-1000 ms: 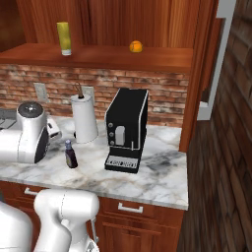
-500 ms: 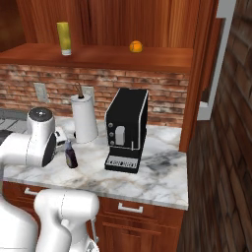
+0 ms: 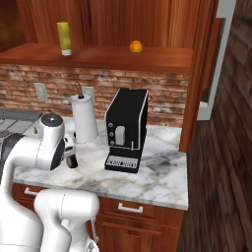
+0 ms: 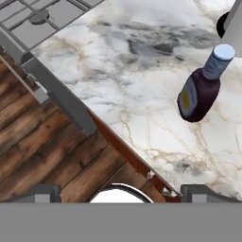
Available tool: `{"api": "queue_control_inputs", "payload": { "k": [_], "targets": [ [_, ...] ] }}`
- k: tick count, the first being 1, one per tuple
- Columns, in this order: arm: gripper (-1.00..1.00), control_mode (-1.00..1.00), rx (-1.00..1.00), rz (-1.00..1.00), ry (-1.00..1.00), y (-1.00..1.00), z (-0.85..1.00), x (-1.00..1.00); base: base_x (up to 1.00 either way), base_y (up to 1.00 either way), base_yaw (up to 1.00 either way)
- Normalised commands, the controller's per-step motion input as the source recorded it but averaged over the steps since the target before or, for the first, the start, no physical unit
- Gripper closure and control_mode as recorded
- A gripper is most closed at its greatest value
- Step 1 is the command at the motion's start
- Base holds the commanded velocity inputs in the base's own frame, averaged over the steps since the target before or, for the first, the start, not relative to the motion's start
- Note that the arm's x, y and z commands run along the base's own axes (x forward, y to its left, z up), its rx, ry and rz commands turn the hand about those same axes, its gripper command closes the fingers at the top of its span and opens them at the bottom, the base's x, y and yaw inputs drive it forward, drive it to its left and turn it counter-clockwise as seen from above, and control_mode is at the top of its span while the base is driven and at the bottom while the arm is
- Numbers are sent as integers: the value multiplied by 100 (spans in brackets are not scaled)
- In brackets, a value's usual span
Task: Pick the mustard and condiment bottle from the counter and place them in the cabinet.
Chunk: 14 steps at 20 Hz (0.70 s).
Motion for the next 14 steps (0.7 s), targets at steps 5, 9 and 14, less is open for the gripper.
{"api": "queue_control_inputs", "payload": {
  "k": [5, 9, 14],
  "targets": [
    [-100, -100, 0, 0, 3, -13, -23, 31, 0, 0, 0],
    [-100, -100, 0, 0, 3, -15, -16, 34, 0, 0, 0],
    [-100, -100, 0, -1, 4, -6, -11, 46, 0, 0, 0]
  ]
}}
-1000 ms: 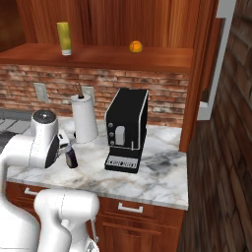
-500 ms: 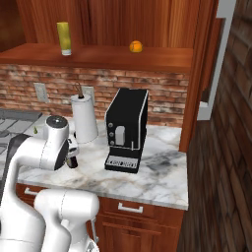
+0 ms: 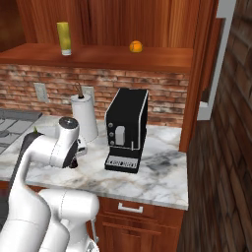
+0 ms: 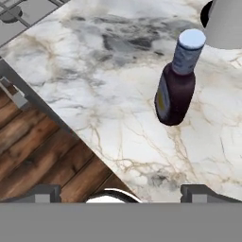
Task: Pick the mustard and condiment bottle from the counter and place them in the cabinet.
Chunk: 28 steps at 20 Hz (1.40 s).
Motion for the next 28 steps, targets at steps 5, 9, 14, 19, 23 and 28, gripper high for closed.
{"api": "queue_control_inputs", "payload": {
  "k": [5, 9, 14, 19, 23, 28],
  "targets": [
    [-100, -100, 0, -2, 5, 0, -12, 48, 0, 0, 0],
    [-100, -100, 0, -2, 5, 0, -16, 44, 0, 0, 0],
    [-100, -100, -2, -1, 4, 0, -26, 29, 0, 0, 0],
    [-100, -100, -2, 0, 1, 9, -19, 23, 0, 0, 0],
    [-100, -100, -1, 0, 0, 18, -13, 31, 0, 0, 0],
    [-100, -100, 0, 0, 0, 22, -12, 22, 0, 0, 0]
  ]
}}
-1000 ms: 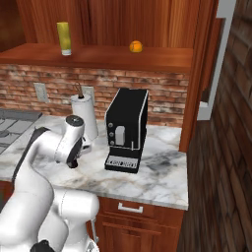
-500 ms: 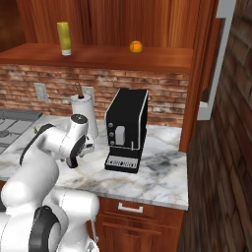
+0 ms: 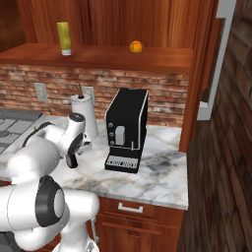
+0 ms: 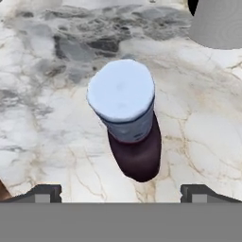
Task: Pick the mustard and condiment bottle from the counter and place them in the cabinet.
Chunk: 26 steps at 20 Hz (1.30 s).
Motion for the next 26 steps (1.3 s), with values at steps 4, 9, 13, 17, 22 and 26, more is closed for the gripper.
{"api": "queue_control_inputs", "payload": {
  "k": [4, 9, 13, 17, 22, 26],
  "targets": [
    [-100, -100, -3, 0, 0, 9, -12, 19, 0, 0, 0],
    [-100, -100, -4, 0, 0, 2, -16, 20, 0, 0, 0],
    [-100, -100, -4, 0, 0, 1, -16, 25, 0, 0, 0],
    [-100, -100, -1, 0, 0, 1, -12, 15, 0, 0, 0],
    [-100, -100, 0, 0, 0, 16, -16, 13, 0, 0, 0],
    [100, -100, 0, 0, 0, 29, -16, 8, 0, 0, 0]
  ]
}}
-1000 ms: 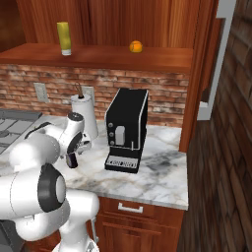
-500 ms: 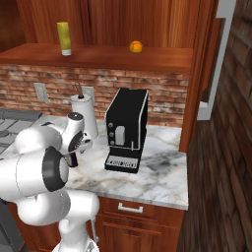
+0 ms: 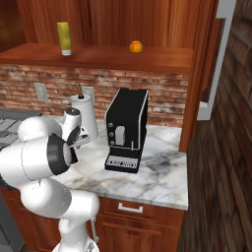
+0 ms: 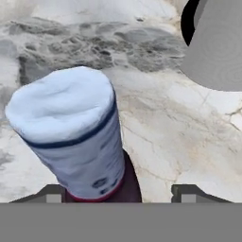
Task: Pick the mustard and condiment bottle from the counter and place them in the cabinet.
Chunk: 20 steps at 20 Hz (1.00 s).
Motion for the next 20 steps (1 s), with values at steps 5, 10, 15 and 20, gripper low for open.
{"api": "queue_control_inputs", "payload": {
  "k": [5, 10, 15, 20],
  "targets": [
    [100, -100, 0, 0, 0, 31, -36, -14, 0, 0, 0],
    [100, -100, 0, 0, -1, 7, -33, -47, 0, 0, 0],
    [100, -100, -1, -1, -10, 0, 15, -57, 0, 0, 0],
    [100, -100, -2, -7, -19, 0, 69, -60, 0, 0, 0]
  ]
}}
